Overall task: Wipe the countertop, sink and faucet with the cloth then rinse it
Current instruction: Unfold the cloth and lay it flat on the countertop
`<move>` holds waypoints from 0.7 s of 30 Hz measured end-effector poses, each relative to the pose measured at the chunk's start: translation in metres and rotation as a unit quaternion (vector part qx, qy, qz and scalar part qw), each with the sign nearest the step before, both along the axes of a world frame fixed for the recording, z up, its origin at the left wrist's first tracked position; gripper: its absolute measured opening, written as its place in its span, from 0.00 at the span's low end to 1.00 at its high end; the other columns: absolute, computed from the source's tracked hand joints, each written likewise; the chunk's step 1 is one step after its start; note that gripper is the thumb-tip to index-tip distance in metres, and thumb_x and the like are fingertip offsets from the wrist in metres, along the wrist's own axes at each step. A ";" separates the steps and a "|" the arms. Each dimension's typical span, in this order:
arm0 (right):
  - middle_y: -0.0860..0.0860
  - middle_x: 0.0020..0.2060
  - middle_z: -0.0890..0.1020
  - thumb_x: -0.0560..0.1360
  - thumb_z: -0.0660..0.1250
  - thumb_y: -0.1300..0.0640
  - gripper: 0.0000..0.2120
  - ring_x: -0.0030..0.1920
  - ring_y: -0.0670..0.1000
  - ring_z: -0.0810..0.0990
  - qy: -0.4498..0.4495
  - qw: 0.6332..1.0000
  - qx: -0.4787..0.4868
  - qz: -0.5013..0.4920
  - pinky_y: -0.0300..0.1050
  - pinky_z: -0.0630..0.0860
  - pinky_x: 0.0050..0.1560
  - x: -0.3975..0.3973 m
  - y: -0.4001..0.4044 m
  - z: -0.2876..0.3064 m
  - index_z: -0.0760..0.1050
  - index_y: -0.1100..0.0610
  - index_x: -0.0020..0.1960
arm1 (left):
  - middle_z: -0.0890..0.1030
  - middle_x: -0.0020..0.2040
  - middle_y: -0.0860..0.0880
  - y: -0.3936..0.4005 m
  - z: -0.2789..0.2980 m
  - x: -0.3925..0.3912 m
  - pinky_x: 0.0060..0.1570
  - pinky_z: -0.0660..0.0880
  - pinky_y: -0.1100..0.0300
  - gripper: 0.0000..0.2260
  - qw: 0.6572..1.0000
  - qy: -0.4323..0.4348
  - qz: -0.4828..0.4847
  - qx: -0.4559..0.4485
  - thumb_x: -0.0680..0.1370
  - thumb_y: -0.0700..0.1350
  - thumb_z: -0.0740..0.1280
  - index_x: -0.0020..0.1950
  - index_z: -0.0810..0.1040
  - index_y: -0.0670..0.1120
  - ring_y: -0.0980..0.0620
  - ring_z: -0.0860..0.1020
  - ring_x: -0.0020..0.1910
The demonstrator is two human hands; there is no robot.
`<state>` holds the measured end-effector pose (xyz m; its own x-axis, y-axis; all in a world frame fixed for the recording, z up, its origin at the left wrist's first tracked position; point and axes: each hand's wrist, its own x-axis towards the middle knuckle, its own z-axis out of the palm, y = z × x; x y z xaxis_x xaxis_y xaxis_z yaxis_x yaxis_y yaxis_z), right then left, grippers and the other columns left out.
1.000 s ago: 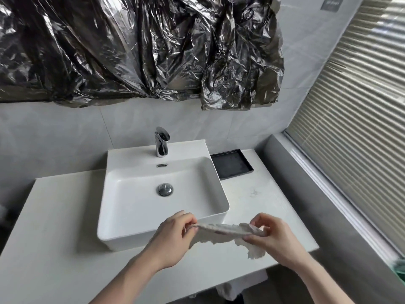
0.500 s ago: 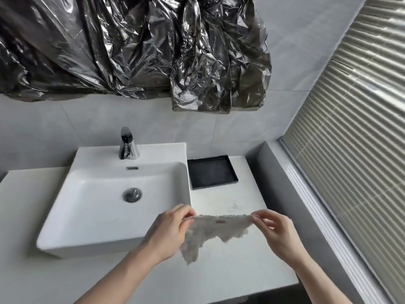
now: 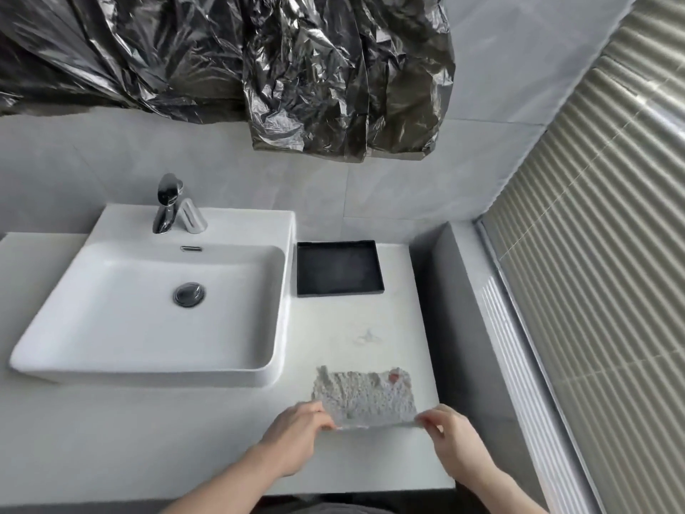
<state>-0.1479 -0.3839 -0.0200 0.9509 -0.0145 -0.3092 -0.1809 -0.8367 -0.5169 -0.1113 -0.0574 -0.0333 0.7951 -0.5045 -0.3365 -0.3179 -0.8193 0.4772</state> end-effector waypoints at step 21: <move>0.51 0.64 0.75 0.79 0.63 0.54 0.21 0.62 0.57 0.78 0.145 0.983 -0.074 -0.083 0.51 0.78 0.58 0.055 0.030 -0.052 0.70 0.50 0.71 | 0.65 0.74 0.49 -0.028 -0.021 0.007 0.72 0.67 0.49 0.29 0.991 0.049 0.004 0.122 0.73 0.33 0.59 0.74 0.68 0.49 0.45 0.64 0.74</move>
